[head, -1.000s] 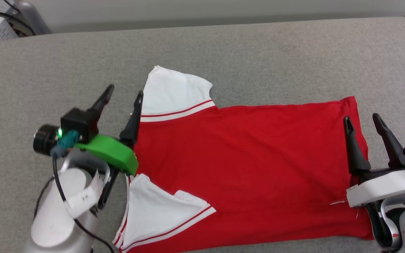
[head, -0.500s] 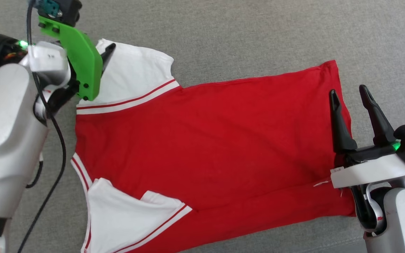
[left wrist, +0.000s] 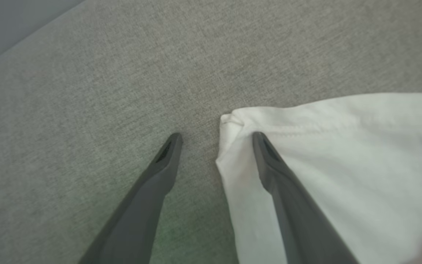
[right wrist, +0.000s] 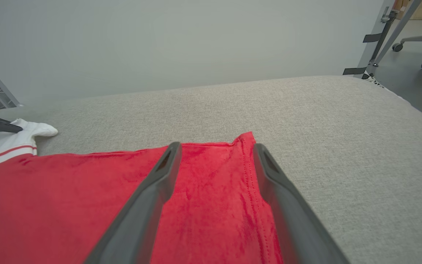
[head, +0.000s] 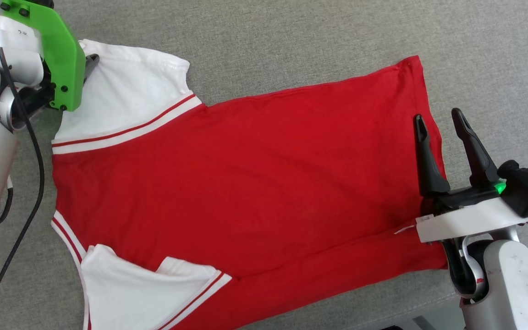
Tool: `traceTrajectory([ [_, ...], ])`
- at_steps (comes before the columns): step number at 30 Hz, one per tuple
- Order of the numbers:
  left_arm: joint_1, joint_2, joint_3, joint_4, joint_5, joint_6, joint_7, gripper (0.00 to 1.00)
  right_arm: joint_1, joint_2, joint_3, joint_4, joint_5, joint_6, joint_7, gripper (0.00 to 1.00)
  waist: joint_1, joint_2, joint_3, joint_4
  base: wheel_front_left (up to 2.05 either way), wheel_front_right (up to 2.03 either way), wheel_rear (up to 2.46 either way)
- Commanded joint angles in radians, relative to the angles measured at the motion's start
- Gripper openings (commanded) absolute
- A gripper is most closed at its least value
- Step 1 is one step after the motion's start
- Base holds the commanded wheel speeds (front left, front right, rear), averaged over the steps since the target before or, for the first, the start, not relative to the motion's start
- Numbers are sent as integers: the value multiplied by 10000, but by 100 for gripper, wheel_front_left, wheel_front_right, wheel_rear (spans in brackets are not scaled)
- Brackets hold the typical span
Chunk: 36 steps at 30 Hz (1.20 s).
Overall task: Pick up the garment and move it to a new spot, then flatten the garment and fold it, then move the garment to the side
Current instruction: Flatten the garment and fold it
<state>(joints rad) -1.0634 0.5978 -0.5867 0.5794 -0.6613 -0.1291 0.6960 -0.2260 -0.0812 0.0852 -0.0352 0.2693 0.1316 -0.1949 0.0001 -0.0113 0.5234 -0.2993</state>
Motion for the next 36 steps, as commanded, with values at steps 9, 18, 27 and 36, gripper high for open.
traceTrajectory([
  [9,159,9,-750,212,-1018,-15,-437,0,-252,-15,31,111,-27,-9,-25,100,-1,113,-78,147,0,0,0],
  [18,555,-216,-879,10,-1741,-15,-1875,0,-30,-343,-226,-5,-184,-9,379,100,-1,113,-920,629,0,0,0],
  [27,1401,-93,-894,-1543,-1710,93,-3277,0,283,-1559,-117,-290,-96,-9,2261,100,-1,113,-1728,1392,0,0,0],
  [36,2472,304,-1014,-4485,-1450,887,-3443,0,-604,-3306,205,-529,1282,-9,6235,100,-1,113,-1456,2136,0,0,0],
])
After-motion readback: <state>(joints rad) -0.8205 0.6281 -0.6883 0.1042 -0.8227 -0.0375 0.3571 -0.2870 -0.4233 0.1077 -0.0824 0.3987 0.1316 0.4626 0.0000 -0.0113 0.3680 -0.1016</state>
